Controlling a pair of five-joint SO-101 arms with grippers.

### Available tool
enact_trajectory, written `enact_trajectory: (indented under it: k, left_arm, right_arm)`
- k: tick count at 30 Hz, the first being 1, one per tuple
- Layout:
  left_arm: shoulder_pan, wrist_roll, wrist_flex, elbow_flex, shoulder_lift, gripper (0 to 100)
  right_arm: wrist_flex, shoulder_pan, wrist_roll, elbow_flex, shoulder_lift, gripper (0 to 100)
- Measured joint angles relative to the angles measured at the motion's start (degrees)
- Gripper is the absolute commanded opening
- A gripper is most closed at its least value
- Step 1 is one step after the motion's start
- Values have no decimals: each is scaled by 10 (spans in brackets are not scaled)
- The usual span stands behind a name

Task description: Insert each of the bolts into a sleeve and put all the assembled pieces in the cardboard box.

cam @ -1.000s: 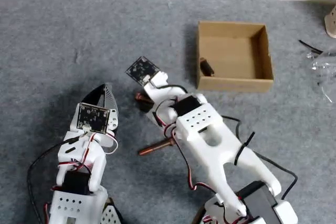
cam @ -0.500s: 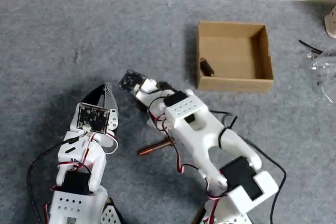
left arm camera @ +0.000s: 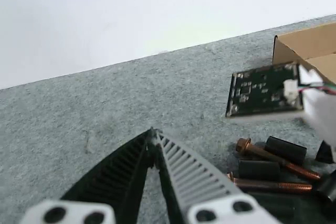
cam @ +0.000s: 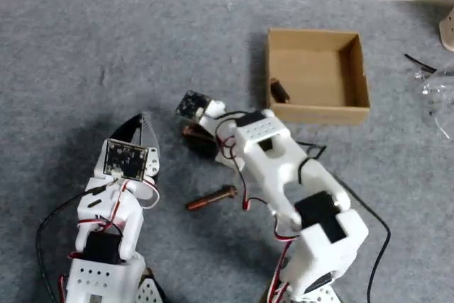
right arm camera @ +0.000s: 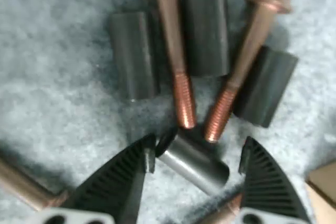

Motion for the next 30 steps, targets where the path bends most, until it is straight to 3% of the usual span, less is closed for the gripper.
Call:
enact_trajectory:
  k: [22,30]
  left_arm:
    - [0,0,0,0,0,7]
    - [0,0,0,0,0,7]
  right_arm:
    - [11,19,1,-6,-82,235]
    - [57,38,53,-6,-90,235]
